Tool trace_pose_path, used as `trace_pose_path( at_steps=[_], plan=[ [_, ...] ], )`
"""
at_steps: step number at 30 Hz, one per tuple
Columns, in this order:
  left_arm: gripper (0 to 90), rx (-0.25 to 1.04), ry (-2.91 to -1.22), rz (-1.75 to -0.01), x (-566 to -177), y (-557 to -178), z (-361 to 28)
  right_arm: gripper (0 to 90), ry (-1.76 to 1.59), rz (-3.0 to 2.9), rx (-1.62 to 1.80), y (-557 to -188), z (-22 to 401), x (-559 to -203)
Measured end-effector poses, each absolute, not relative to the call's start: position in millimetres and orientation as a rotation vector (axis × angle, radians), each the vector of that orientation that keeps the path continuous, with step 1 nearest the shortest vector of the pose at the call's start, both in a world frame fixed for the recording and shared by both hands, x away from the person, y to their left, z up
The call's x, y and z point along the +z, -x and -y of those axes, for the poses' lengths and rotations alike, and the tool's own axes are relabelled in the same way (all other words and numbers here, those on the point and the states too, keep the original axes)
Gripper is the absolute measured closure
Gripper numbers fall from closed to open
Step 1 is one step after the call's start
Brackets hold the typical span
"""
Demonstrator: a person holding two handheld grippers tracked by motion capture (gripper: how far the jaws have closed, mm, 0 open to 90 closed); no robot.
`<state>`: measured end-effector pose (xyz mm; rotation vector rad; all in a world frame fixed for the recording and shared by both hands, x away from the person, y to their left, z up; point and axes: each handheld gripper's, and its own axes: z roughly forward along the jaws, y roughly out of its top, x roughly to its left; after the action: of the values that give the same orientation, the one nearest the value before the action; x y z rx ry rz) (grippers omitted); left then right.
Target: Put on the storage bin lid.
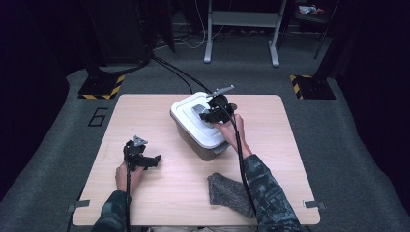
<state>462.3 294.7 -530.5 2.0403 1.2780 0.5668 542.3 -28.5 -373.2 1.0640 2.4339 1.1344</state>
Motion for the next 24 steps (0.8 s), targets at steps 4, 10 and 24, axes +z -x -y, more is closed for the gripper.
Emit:
trace_pose_path(
  at_steps=[4, 10, 24],
  plan=[
    [0.1, 0.560, -2.045, -1.277, -530, -462, -295, 67.0, -1.055, -2.433, 1.111, -544, 24, -375],
    [0.1, 0.559, -2.045, -1.278, -530, -462, -295, 67.0, -1.041, -2.449, 1.092, -543, 18, -377],
    [0.1, 0.559, -2.044, -1.279, -530, -462, -295, 66.8, -1.031, -2.443, 1.135, -541, 21, -382]
  ],
)
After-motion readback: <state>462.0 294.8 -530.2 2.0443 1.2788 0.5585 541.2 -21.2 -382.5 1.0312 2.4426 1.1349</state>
